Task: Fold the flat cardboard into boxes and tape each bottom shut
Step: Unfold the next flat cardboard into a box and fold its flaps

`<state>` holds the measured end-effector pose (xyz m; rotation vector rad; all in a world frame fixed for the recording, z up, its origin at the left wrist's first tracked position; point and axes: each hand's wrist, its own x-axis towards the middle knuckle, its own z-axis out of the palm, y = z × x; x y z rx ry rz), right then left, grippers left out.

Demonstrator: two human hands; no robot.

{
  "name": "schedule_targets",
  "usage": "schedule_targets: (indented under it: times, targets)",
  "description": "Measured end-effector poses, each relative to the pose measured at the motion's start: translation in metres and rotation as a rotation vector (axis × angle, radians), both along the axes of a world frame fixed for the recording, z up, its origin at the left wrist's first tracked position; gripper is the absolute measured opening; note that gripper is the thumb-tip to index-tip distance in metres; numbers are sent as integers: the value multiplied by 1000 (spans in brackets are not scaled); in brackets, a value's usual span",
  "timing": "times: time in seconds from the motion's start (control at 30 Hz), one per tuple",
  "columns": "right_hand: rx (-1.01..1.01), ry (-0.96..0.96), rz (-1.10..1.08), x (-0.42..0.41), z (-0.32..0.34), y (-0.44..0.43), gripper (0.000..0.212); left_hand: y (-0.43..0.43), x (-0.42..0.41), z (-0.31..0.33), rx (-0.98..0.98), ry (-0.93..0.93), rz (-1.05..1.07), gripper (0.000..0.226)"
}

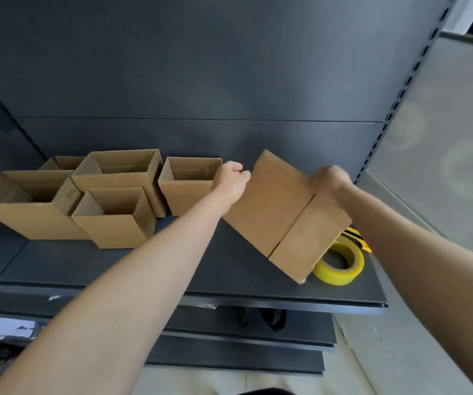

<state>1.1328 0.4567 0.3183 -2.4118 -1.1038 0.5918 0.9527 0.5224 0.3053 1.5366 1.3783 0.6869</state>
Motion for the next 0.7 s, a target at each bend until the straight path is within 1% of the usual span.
schedule_targets:
  times: [0.13,0.23,0.37,0.5,0.6,0.63,0.7]
  targets:
    - [100,-21,175,-12,14,0,30,-6,9,6,-81,-66,6,74]
    - [138,-104,319,-23,12,0,28,-6,5,2,-168,-107,103,90]
    - [89,-90,503,-40,4,-1,29,-10,-13,-10,-238,-148,259,93]
    - [74,4,561,-46,-6,-4,23,-20,-33,-27,-335,-178,308,90]
    - [32,58,606,-47,-1,-4,19,-26,-39,-32,-349,-225,340,89]
    - [2,69,627,-46,1,-4,20,-27,-40,-32,-342,-233,344,87]
    - [-71,83,649,-42,6,-6,30,-28,-38,-31,-329,-248,350,83]
